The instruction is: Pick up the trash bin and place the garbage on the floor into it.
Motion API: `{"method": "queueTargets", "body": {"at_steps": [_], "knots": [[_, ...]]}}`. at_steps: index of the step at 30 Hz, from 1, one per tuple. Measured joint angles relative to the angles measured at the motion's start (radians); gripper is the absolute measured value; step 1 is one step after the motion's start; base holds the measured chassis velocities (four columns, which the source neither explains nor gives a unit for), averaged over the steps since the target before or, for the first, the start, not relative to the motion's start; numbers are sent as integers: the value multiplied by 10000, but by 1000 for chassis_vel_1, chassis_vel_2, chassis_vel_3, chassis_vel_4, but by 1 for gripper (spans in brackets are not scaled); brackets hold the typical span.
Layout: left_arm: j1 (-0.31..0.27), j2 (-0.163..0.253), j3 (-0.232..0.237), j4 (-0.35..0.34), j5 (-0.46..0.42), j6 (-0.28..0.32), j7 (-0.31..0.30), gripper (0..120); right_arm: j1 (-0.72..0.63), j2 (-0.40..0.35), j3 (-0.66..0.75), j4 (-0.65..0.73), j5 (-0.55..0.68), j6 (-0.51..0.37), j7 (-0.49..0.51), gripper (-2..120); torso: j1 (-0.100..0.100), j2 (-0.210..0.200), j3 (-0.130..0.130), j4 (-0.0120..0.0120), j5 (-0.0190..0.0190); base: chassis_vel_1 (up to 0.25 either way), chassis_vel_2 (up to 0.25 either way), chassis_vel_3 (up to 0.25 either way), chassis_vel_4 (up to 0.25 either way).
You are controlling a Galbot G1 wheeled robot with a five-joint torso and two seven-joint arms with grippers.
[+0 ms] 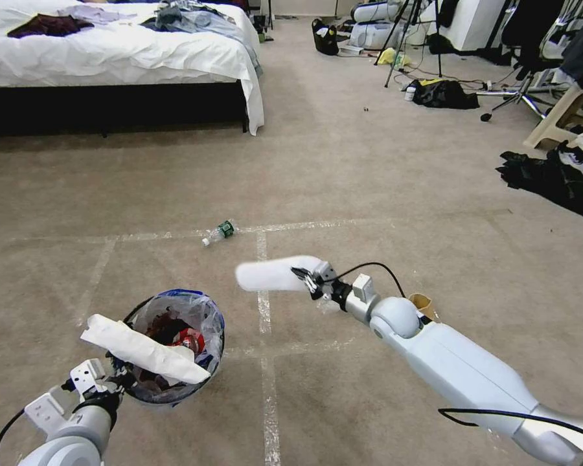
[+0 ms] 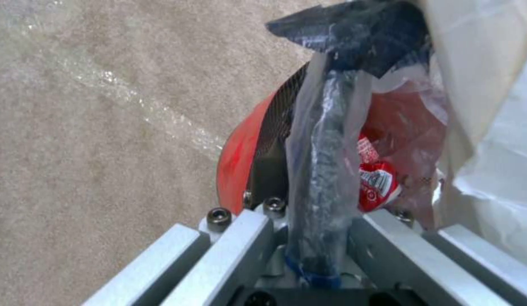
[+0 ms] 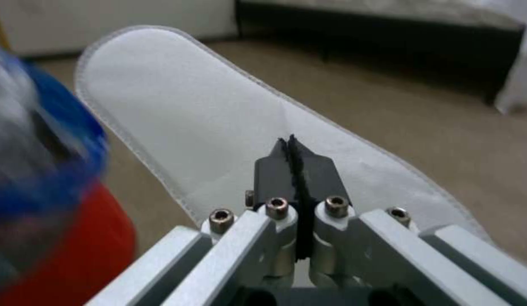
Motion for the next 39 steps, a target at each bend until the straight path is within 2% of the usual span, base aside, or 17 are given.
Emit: {"method": "queueTargets", "body": {"at_steps": [8, 11, 17, 21, 30, 39], "knots": [[-36, -5, -2, -16, -6, 27, -15, 0, 189, 331, -273, 1309, 1166, 152, -30, 0, -1, 0, 0, 0, -2, 0, 0, 0, 0], [-70, -20, 12, 5, -5, 56, -36, 0, 317, 638, -518, 2087, 2029, 204, -33, 0, -1, 0, 0, 0, -2, 0, 0, 0, 0], [-108, -36, 34, 13, 0, 69, -58, 0, 375, 1200, -1162, 2474, 2933, 421, -262, 0, -1, 0, 0, 0, -1, 0, 0, 0, 0], [-116, -41, 36, 12, 2, 74, -67, 0, 372, 1427, -1693, 2557, 3365, 537, -354, 0, 0, -1, 0, 0, -1, 0, 0, 0, 0], [-152, -64, 36, 79, 10, 80, -83, 0, 285, 1447, -2601, 2554, 3912, 662, -670, 0, 0, 0, 0, 1, 0, 0, 0, 0, 0], [-194, -71, 63, 134, 20, 81, -90, 0, 24, 1585, -3076, 1787, 4031, 836, -1186, 0, -1, 0, 0, -1, 0, 0, 0, 0, 0]]}}
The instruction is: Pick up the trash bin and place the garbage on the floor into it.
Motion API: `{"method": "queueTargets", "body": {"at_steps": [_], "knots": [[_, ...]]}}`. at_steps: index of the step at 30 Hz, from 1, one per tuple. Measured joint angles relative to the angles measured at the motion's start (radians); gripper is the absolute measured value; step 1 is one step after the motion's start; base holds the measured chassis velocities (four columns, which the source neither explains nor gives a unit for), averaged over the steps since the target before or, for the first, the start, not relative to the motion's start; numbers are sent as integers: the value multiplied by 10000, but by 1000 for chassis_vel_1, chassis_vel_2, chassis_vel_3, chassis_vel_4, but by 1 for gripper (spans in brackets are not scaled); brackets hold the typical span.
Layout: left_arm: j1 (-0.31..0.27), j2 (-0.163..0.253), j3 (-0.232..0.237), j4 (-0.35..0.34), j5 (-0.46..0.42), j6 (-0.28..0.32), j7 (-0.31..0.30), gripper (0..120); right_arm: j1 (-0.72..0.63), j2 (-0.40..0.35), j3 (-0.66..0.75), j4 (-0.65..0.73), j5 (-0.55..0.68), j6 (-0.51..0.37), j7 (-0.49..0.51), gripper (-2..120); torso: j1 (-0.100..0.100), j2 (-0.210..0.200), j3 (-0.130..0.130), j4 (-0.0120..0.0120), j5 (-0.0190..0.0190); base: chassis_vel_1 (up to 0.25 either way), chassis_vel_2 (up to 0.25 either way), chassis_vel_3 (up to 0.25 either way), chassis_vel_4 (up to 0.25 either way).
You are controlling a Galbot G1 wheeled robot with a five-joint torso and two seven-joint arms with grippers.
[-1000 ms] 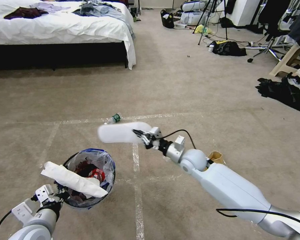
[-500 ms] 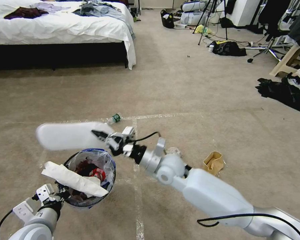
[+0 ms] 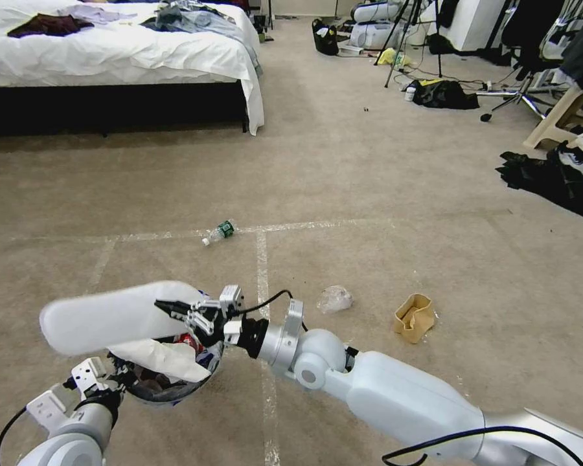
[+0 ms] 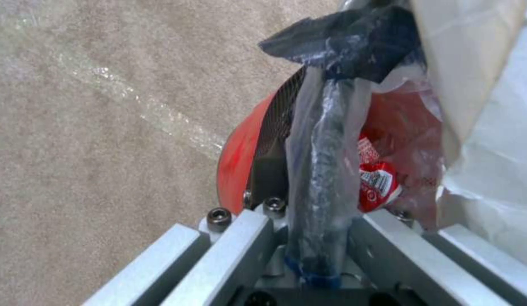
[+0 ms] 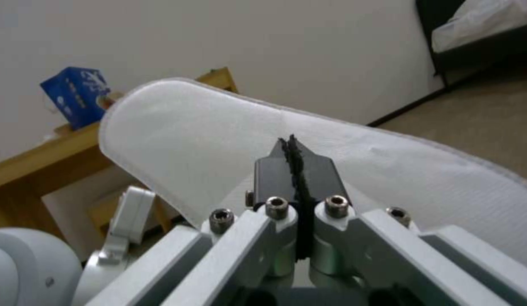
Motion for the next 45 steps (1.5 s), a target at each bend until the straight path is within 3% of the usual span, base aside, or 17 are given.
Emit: {"method": "queueTargets", "body": {"at_steps": [13, 45], "knots": [[41, 19, -17, 6, -1, 0, -1, 0, -84, 704, -271, -1107, 65, 155, -201, 0, 0, 0, 0, 0, 0, 0, 0, 0, 0], [68, 4, -7, 23, 0, -26, 12, 0, -355, 1006, -385, -2143, -85, 267, -139, 0, 0, 0, 0, 1, 1, 0, 0, 0, 0]]}}
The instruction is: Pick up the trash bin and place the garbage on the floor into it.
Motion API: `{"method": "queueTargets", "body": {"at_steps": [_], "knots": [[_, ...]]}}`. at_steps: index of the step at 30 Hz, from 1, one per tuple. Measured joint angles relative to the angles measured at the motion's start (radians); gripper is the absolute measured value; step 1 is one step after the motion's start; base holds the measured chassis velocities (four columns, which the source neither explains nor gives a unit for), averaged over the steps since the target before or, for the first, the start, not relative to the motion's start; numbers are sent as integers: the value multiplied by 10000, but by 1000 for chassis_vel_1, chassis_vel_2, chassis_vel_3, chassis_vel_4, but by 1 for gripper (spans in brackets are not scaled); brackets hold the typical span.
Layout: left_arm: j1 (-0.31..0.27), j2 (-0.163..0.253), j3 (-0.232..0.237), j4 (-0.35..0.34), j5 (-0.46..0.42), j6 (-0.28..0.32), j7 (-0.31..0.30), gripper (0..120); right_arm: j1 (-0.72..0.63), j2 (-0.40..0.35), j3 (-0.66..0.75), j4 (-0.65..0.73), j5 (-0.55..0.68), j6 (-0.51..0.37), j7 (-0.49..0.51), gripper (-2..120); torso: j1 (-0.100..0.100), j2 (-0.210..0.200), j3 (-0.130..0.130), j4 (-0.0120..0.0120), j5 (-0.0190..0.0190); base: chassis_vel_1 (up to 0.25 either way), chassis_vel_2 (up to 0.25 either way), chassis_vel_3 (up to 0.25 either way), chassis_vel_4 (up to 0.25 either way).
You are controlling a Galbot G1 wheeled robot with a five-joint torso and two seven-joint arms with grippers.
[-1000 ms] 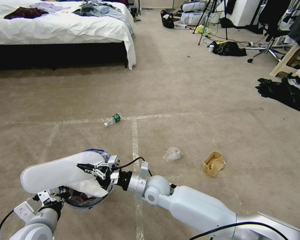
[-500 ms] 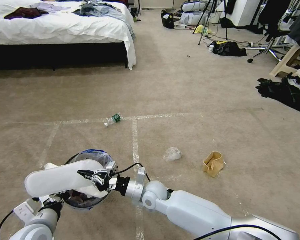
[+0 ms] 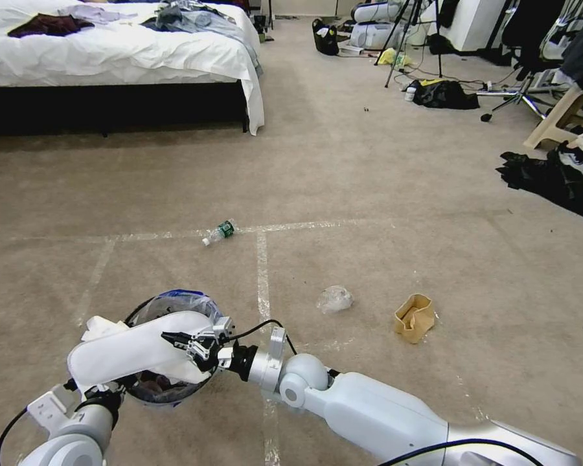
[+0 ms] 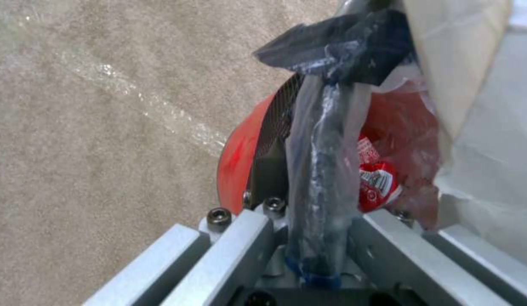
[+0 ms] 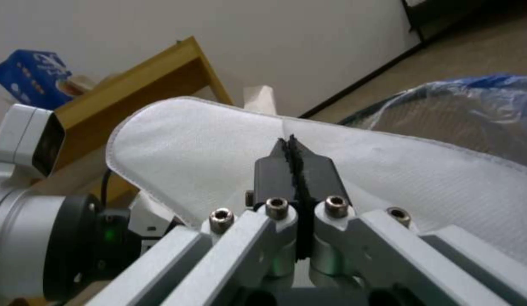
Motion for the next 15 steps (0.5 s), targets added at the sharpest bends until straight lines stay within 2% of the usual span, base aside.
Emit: {"method": "queueTargets", "body": {"at_steps": [15], "knots": [[0, -36, 17, -3, 46, -13, 15, 0, -81, 12, -33, -170, -230, 12, 320, 0, 0, 0, 0, 0, 0, 0, 0, 0, 0]]}}
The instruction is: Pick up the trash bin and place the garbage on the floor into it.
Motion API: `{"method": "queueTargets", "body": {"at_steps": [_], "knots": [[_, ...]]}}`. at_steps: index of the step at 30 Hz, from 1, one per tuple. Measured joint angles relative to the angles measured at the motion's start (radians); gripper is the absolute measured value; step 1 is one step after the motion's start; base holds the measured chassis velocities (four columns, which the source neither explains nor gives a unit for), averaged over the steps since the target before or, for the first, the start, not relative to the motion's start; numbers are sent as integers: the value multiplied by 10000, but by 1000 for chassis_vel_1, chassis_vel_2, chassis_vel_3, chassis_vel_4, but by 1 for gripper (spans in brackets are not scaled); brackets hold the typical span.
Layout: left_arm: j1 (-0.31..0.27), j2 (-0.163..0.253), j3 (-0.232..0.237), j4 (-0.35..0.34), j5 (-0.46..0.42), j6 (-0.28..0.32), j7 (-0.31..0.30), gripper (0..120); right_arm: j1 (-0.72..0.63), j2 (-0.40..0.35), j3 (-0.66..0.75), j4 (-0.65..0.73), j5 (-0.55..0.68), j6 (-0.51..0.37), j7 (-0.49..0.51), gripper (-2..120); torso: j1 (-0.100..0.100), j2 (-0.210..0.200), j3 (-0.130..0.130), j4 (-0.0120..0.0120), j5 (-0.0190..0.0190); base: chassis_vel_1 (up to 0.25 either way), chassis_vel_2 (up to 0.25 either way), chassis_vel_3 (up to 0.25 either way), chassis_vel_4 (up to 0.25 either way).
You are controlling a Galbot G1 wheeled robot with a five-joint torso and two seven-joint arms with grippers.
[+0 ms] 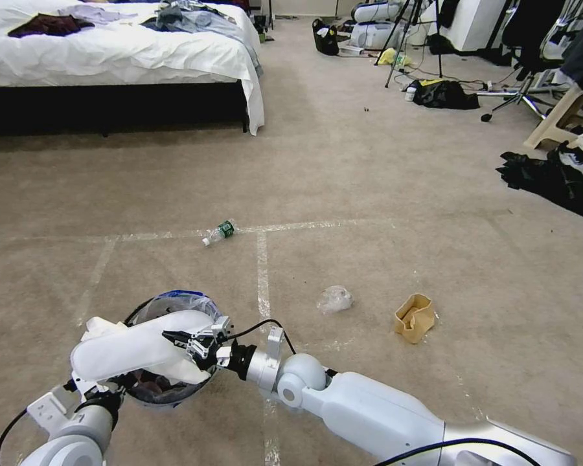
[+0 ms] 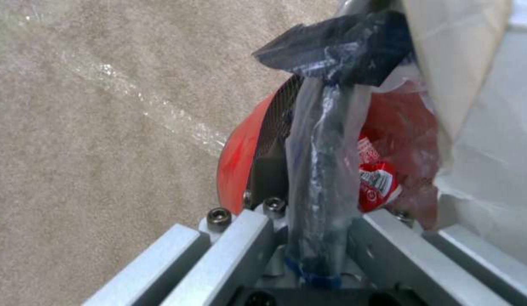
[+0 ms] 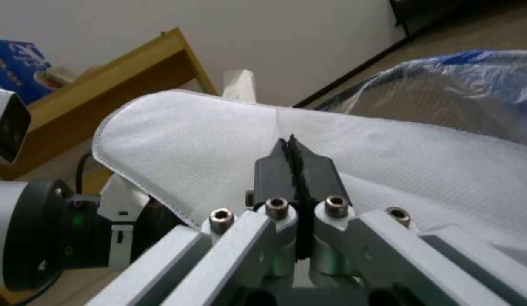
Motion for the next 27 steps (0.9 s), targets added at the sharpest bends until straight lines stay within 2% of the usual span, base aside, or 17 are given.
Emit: {"method": "queueTargets", "body": {"at_steps": [4, 7, 8, 9, 11, 13, 15, 18, 20, 25, 27], "knots": [[7, 9, -1, 0, 0, 0, 2, 0, -7, -13, 9, 1, -39, 1, 119, 0, 0, 0, 0, 0, 0, 0, 0, 0, 0], [20, 14, -6, -3, 1, 0, 2, 0, -7, -35, 42, 32, -54, -11, 162, 7, 0, 0, 0, 0, 0, 0, 0, 0, 0], [24, 17, -7, -10, 1, 0, 2, 0, -7, -49, 65, 64, -58, -21, 199, 13, 0, 0, 0, 0, 0, 0, 0, 0, 0], [24, 17, -7, -10, 1, 0, 2, 0, -7, -49, 65, 64, -58, -21, 199, 13, 0, 0, 0, 0, 0, 0, 0, 0, 0], [29, 18, -10, -10, 1, 0, 3, 0, -9, -62, 163, 108, -77, -31, 273, 25, 0, 0, 0, 0, 0, 0, 0, 0, 0], [30, 19, -9, -10, 0, 0, 4, 0, -14, -63, 208, 127, -83, -31, 295, 28, 0, 0, 0, 0, 0, 0, 0, 0, 0], [30, 19, -1, -1, 8, 0, 6, 0, -25, -88, 282, 207, -88, -48, 361, 40, 0, 0, 0, 0, 0, 0, 0, 0, 0], [23, 20, 3, 0, 12, 0, 8, 0, -38, -120, 288, 238, -112, -48, 376, 47, 0, 0, 0, 0, 0, 0, 0, 0, 0], [23, 32, 3, 0, 12, 0, 9, 0, -68, -186, 425, 405, -101, -47, 385, 61, 0, 0, 0, 0, 0, 0, 0, 0, 0], [25, 36, 3, 0, 13, -1, 10, 0, -63, -208, 575, 628, 2, -81, 461, 72, 0, 0, 0, 0, 0, 0, 0, 0, 0], [25, 36, 3, 0, 13, 0, 10, 0, -46, -241, 712, 783, 15, -88, 531, 85, 0, 0, 0, 0, 0, 0, 0, 0, 0]]}}
